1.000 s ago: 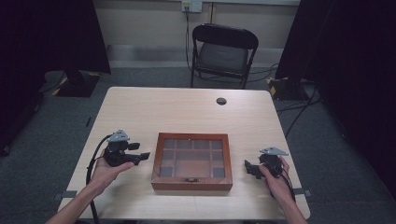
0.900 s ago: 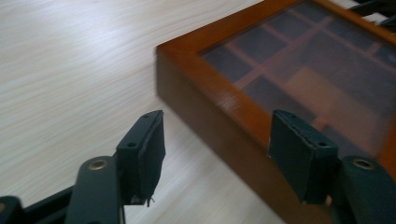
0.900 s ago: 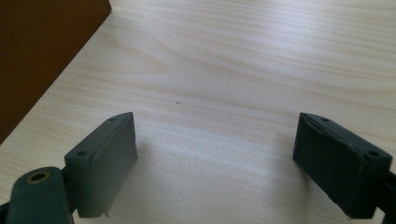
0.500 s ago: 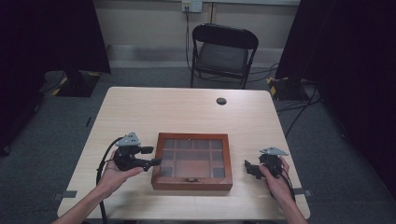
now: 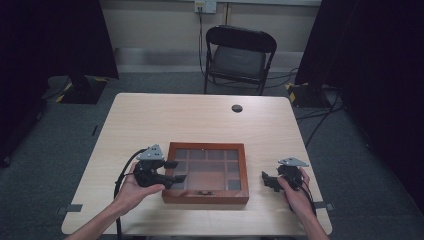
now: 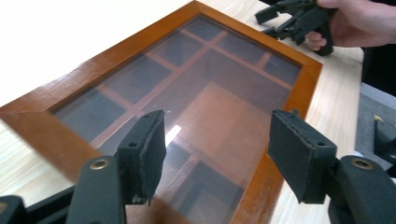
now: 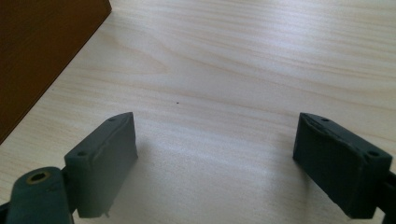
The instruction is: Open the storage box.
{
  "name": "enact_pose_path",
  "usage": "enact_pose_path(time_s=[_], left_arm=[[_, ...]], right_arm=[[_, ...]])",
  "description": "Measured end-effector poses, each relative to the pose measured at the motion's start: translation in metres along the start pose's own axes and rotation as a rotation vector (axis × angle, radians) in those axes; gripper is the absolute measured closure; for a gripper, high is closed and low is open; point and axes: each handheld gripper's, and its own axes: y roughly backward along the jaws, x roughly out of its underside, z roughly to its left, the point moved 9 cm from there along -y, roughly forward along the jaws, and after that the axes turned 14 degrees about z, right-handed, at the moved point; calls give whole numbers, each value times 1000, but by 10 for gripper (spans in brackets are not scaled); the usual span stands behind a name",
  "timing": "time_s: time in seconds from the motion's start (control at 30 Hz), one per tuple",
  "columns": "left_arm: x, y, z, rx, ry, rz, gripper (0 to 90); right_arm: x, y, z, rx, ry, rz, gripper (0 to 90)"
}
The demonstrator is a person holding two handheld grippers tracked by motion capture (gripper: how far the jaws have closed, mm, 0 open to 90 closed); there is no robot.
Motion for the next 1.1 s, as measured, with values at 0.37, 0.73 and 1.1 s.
enact_pose_path(time_s=[0.37,0.73,1.1], left_arm=[[-12,-20,-31,101,-73,44,407],[-14,-45,-59,188,-152,91,630],[-5,-59,-53,116,-183,125,768]], right_arm=[[0,0,0,0,0,0,126],[0,0,0,0,0,0,126],[0,0,0,0,0,0,126]])
